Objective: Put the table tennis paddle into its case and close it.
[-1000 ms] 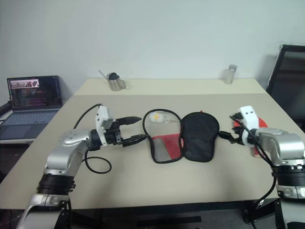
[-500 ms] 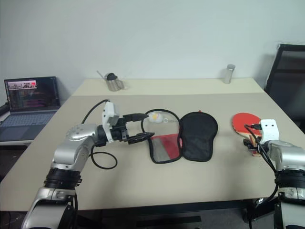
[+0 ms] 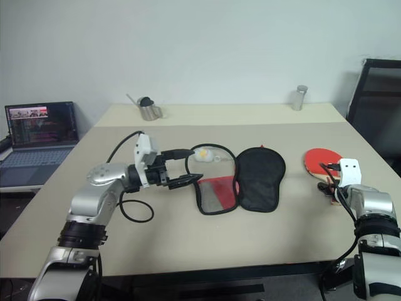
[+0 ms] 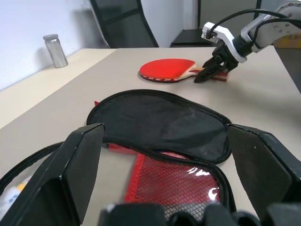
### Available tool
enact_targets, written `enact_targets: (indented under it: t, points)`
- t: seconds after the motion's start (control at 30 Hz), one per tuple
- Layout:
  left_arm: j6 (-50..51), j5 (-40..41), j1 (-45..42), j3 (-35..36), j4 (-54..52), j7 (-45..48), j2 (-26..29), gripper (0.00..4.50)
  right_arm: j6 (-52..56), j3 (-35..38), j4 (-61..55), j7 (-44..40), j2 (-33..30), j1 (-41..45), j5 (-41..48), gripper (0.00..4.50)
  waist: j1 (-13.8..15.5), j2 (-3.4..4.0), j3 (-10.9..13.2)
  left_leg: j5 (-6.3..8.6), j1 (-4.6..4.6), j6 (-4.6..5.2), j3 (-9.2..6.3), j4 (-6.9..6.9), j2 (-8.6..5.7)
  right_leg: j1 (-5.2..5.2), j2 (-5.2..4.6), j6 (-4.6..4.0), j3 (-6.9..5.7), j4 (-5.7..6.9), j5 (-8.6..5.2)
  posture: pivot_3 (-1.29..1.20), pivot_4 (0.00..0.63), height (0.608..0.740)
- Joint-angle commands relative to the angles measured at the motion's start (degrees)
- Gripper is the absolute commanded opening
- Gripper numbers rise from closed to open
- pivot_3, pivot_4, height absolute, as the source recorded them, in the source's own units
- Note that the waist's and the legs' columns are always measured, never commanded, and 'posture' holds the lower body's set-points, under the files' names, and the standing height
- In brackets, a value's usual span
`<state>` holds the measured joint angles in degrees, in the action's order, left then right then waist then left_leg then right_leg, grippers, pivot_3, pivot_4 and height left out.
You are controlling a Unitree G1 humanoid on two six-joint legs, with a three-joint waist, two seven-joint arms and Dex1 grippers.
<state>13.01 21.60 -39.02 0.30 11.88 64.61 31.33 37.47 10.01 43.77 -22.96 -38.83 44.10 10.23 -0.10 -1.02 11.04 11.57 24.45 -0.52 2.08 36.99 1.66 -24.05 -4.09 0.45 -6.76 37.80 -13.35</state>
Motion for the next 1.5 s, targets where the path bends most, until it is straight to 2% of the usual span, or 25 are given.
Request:
enact_targets:
  t: [0.03, 0.1, 0.17, 0.4, 0.77, 0.9, 1.03, 1.23, 1.5]
  points:
    - [-1.0, 0.16, -0.32, 0.88, -1.29, 0.03, 0.63, 4.5, -2.32, -1.31, 2.8, -0.16, -0.35, 1.05, -2.37, 1.87, 0.0, -0.04, -0.02, 0.0, 0.0, 0.0, 0.0, 0.01, 0.0, 0.01, 0.0, 0.01, 0.0, 0.0, 0.01, 0.0, 0.15, 0.74]
    - [-1.03, 0.13, -0.26, 0.86, -1.34, 0.02, 0.63, 4.5, -2.65, -1.69, 3.35, -0.21, -0.16, 1.36, -2.57, 1.38, 0.01, -0.05, -0.03, 0.0, -0.01, 0.0, 0.0, 0.05, 0.01, 0.03, -0.02, 0.05, 0.02, 0.0, 0.03, 0.0, 0.15, 0.74]
    - [-1.04, 0.11, -0.21, 0.86, -1.34, -0.02, 0.6, 4.5, -2.62, -1.66, 3.56, -0.1, -0.02, 1.53, -2.67, 1.08, 0.02, -0.06, -0.04, 0.0, -0.01, 0.0, 0.0, 0.05, 0.01, 0.03, -0.03, 0.06, 0.03, 0.0, 0.04, 0.0, 0.15, 0.74]
    - [-1.4, -0.14, 0.55, 1.59, -1.03, -0.48, 1.34, 4.5, -1.86, 2.04, -1.93, 2.07, -0.77, 2.99, -0.64, 1.07, 0.02, -0.03, -0.02, 0.0, -0.02, 0.0, 0.01, 0.04, 0.02, 0.02, -0.03, 0.05, 0.05, 0.03, 0.04, 0.0, 0.15, 0.74]
    - [-1.53, 0.18, 1.52, 2.24, -1.31, -1.04, 2.29, 4.5, 15.33, 6.51, -27.17, 4.98, 0.83, 0.11, 4.56, 1.07, 0.17, 0.08, 0.05, 0.0, 0.02, 0.0, 0.11, -0.07, 0.05, -0.12, -0.01, 0.03, 0.12, 0.0, 0.03, 0.0, 0.15, 0.74]
    - [-1.52, 0.29, 1.6, 2.34, -1.34, -1.1, 2.47, 4.5, 29.36, 8.67, -45.51, 10.64, 9.97, -2.87, 9.02, 1.07, -0.08, 0.08, 0.04, 0.0, 0.02, 0.0, 0.04, -0.09, 0.1, -0.16, 0.01, 0.03, 0.15, 0.05, 0.03, 0.0, 0.15, 0.74]
    - [-1.49, 0.26, 1.68, 2.26, -1.43, -0.99, 2.42, 4.5, 34.99, 8.88, -53.89, 14.88, 18.6, -3.12, 10.04, 1.07, 0.0, 0.1, 0.06, 0.0, 0.0, 0.0, -0.1, -0.08, 0.11, -0.18, 0.07, 0.02, 0.12, 0.15, 0.03, 0.0, 0.15, 0.74]
    - [-1.63, 0.19, 1.56, 2.07, -1.44, -0.94, 2.29, 4.5, 35.96, 6.44, -56.32, 18.85, 26.68, -2.75, 9.1, 1.07, 0.41, 0.09, 0.05, 0.0, 0.07, 0.0, -0.16, -0.04, 0.03, -0.16, -0.03, 0.02, 0.11, 0.07, 0.03, 0.0, 0.15, 0.74]
    - [-1.69, 0.12, 2.36, 2.18, -2.26, -1.07, 2.59, 4.5, 31.37, 3.32, -52.55, 21.96, 32.6, -4.88, 6.94, 1.07, 0.12, 0.1, 0.05, 0.0, 0.09, 0.01, -0.16, -0.06, 0.05, -0.19, 0.0, 0.02, 0.08, 0.08, 0.03, 0.0, 0.15, 0.74]
